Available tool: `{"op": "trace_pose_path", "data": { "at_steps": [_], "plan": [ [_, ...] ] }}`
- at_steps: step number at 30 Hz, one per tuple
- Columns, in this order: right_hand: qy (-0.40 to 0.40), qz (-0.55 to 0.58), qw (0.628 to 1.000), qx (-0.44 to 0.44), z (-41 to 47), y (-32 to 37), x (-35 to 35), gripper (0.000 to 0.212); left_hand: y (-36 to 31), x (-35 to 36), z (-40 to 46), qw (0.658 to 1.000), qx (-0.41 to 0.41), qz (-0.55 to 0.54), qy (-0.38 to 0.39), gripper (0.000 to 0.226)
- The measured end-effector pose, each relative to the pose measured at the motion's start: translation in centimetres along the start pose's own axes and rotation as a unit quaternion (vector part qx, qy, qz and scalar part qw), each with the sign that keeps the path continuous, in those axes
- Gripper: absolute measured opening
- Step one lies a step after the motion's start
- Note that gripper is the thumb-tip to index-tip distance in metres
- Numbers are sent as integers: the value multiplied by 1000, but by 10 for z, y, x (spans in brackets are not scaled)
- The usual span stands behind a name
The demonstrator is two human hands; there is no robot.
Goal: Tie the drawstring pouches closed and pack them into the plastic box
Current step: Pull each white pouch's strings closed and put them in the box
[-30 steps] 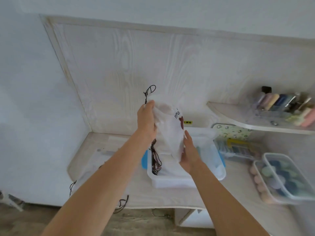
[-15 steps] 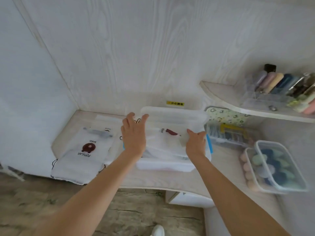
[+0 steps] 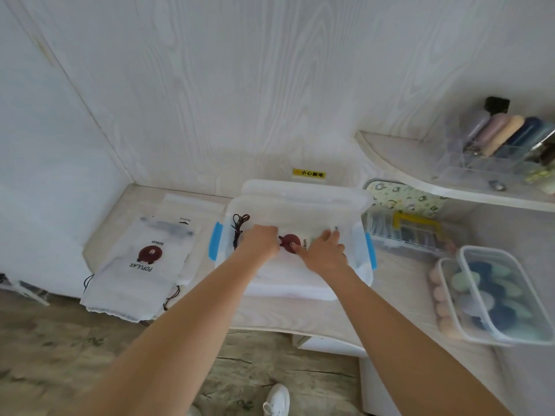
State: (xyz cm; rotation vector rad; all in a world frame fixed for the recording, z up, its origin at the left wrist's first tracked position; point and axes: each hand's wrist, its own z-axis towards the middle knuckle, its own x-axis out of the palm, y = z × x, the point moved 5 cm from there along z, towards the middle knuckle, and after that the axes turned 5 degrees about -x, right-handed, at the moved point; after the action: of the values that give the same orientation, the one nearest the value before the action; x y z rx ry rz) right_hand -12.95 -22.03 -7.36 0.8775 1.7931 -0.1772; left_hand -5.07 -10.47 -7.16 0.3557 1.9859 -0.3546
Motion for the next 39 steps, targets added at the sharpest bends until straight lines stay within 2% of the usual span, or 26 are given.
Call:
{"op": "trace_pose_path", "data": {
  "at_steps": [3, 8, 12, 14, 17, 19, 23, 25, 31, 34, 36, 37, 39],
  "plan": [
    [16, 2, 1000, -1, 3, -1, 1, 101, 6, 8, 7, 1000, -2, -7, 28, 35],
    [11, 2, 1000, 7, 1, 0, 1, 95, 7, 9, 3, 999, -1, -29, 33, 45],
    [3, -1, 1000, 0, -13, 15, -9, 86, 13, -13, -12, 988, 1, -146, -39, 37],
    [-6, 25, 999, -41, -24, 32, -17, 77, 23, -36, -24, 976, 6, -189, -107, 37],
    [-38, 91, 984, -150, -46, 77, -24, 60, 55, -66, -40, 953, 34, -236, -186, 36],
    [-66, 118, 966, -221, -62, 114, -22, 53, 90, -75, -49, 942, 35, -256, -213, 35],
    [-95, 98, 937, -323, -87, 181, 5, 51, 169, -66, -63, 910, 21, -340, -236, 35],
    [-76, 95, 930, -346, -94, 208, 31, 52, 209, -50, -66, 906, 4, -360, -223, 34],
    [42, 34, 944, -326, -93, 250, 126, 53, 305, 19, -53, 970, -40, -225, -87, 31],
    [134, 40, 948, -287, -94, 256, 165, 54, 328, 47, -53, 988, -14, -153, -3, 25],
    [150, 24, 950, -272, -97, 257, 178, 58, 330, 56, -58, 991, 14, -120, 50, 22],
    [145, -4, 951, -273, -98, 259, 182, 62, 330, 57, -61, 992, 29, -105, 64, 24],
    [130, -89, 943, -293, -101, 263, 187, 72, 331, 56, -68, 994, 48, -76, 69, 47]
  ]
}}
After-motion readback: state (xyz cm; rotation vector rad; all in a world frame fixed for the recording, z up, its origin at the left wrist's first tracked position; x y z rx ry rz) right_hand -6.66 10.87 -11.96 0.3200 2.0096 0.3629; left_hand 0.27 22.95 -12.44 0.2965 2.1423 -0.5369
